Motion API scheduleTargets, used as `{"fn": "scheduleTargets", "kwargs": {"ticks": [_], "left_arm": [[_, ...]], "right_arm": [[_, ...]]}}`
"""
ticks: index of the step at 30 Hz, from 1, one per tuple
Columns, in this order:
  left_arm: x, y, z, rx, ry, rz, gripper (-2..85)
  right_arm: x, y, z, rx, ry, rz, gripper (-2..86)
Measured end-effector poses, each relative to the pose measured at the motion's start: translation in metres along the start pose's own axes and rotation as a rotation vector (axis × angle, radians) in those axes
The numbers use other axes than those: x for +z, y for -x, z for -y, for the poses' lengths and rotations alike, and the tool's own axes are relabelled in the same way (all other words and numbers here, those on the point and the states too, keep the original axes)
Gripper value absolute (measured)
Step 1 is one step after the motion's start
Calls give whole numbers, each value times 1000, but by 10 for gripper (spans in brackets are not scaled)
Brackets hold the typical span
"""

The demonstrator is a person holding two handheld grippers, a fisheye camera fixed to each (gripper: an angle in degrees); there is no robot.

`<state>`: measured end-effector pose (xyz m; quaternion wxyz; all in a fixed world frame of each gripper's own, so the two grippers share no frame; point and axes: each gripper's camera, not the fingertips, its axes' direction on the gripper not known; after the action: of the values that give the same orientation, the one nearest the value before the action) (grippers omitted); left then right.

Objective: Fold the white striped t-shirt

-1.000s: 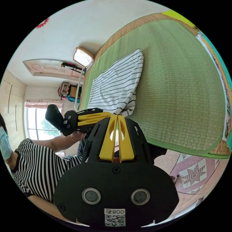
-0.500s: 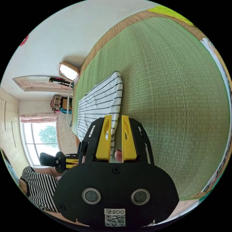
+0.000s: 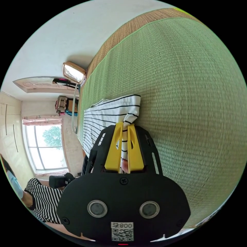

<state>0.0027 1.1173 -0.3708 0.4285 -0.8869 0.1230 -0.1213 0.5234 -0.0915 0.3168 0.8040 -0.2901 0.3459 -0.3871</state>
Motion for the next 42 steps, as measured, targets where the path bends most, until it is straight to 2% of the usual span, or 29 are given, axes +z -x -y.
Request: {"fn": "scheduleTargets", "kwargs": {"ticks": [6, 12, 21, 27, 32, 38, 42], "left_arm": [[-22, 19, -14, -17, -44, -35, 5], [-73, 44, -41, -56, -170, -87, 5], [-192, 122, -146, -277, -507, -221, 7], [-232, 188, -257, -587, -668, -273, 6], [-237, 239, -336, -858, -767, -401, 5], [-248, 270, -385, -1001, -809, -493, 5], [-257, 287, -406, -1059, -815, -515, 5]], "right_arm": [[24, -22, 4, 6, -15, 6, 16], [33, -23, 4, -8, -86, 89, 12], [85, 73, 31, -138, -126, 57, 13], [204, 167, 67, -288, -19, -102, 13], [357, 207, 99, -336, 130, -241, 14], [490, 220, 120, -362, 242, -362, 14], [546, 216, 130, -365, 279, -400, 15]]}}
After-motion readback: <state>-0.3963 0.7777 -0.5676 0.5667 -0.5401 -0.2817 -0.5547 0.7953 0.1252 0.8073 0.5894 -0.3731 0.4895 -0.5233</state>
